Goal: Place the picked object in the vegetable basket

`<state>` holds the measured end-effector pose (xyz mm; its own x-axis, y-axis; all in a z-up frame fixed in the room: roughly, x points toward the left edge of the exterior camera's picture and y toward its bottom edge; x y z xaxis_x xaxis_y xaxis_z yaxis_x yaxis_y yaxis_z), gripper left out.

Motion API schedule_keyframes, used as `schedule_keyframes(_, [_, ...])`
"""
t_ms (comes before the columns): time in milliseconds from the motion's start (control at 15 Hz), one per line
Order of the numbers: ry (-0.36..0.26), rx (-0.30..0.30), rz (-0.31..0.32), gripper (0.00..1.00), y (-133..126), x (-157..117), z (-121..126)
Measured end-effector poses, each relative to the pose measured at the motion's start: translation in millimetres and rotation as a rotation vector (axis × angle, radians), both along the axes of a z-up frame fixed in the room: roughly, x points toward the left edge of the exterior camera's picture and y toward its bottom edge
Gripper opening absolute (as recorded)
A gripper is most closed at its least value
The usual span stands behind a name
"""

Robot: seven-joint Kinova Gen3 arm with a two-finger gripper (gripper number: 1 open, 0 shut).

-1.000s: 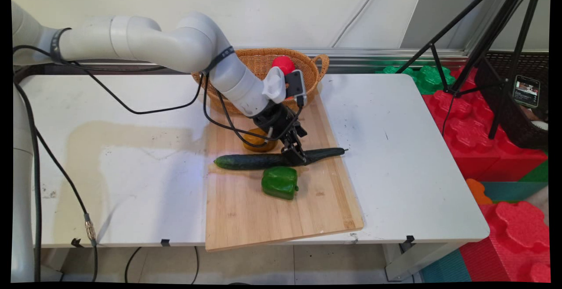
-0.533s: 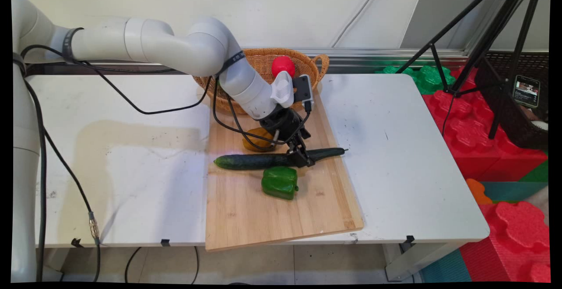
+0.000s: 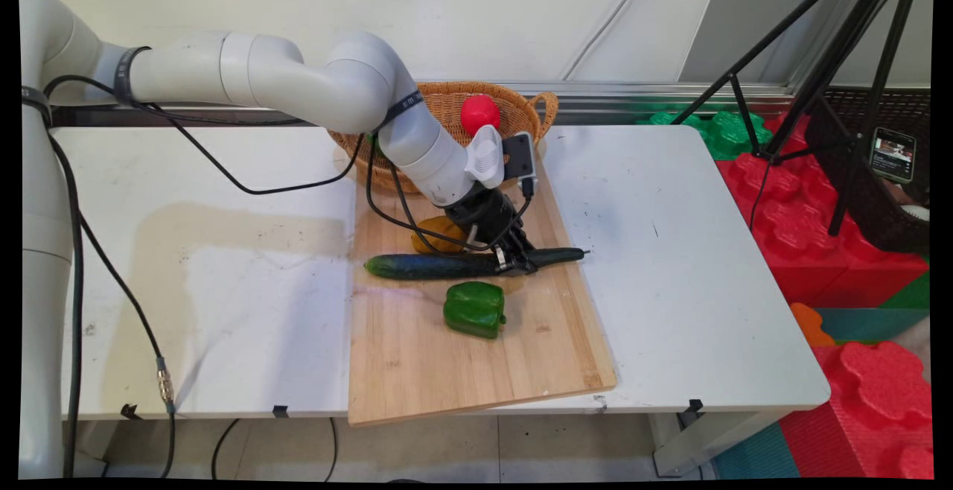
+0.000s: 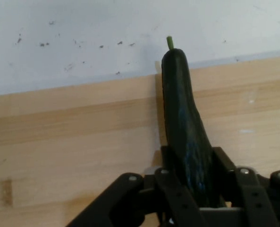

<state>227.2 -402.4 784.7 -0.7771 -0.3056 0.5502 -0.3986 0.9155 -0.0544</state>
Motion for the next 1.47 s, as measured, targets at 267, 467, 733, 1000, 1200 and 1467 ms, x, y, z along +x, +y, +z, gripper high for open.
schedule_keyframes(267, [0.019, -0.003, 0.020, 0.00, 2.6, 0.4, 7.4])
schedule_keyframes(467, [0.048, -0.005, 0.049, 0.00, 8.8, 4.4, 20.1])
schedule_keyframes(733, [0.088, -0.027, 0.075, 0.00, 21.6, 14.2, 46.4])
schedule_keyframes(1000, [0.122, -0.057, 0.083, 0.00, 32.2, 25.4, 72.7])
schedule_keyframes(1200, [0.147, -0.086, 0.085, 0.00, 40.5, 39.1, 96.4])
schedule_keyframes(1467, [0.171, -0.127, 0.079, 0.00, 49.9, 63.1, 126.5])
